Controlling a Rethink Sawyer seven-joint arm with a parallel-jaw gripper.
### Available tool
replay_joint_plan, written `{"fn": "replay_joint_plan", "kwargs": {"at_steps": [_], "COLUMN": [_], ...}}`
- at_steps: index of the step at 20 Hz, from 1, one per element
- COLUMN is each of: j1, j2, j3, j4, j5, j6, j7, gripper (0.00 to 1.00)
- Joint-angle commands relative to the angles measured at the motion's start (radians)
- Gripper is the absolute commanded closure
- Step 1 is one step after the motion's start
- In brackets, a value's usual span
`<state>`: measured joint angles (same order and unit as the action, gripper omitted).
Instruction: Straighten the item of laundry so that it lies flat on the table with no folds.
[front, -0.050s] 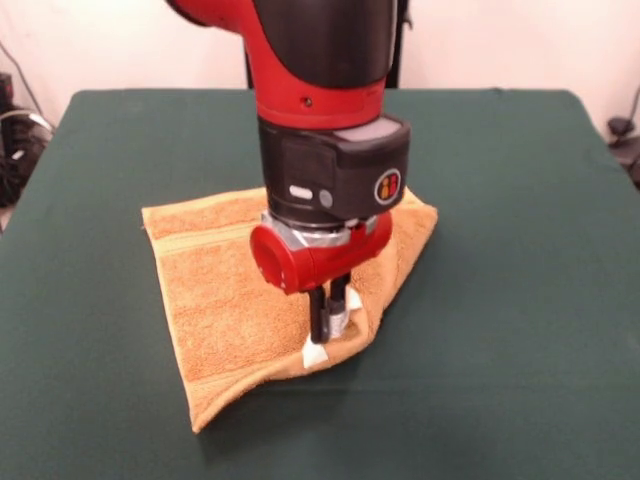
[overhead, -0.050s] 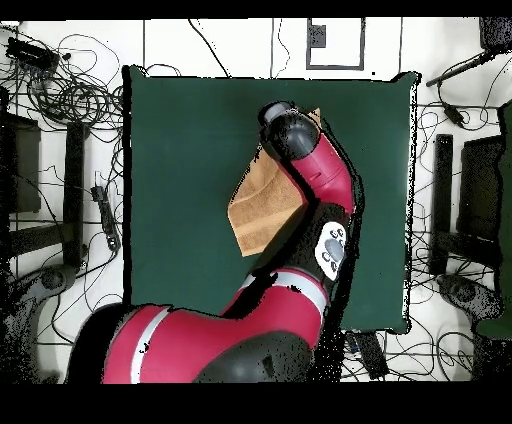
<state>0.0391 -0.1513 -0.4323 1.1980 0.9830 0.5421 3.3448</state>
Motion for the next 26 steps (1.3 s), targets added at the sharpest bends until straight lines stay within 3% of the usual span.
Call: {"fn": "replay_joint_plan", "kwargs": {"at_steps": [1,10,17,26], "j1": [-0.001,-0.011,0.086,0.106], "j2": [0.039,0.087,0.208,0.277], "j3": [0.042,0.030,-0.071,-0.108], "j4": [-0.097,-0.145,-0.310,-0.412], "j5": [0.025,0.039,0.089,0.123], "j6": [0.109,0.063,0.092,0.084], "j7": [0.402,0.449,0.780,0.912], "gripper": [1.00,1.00,1.00,1.00]}}
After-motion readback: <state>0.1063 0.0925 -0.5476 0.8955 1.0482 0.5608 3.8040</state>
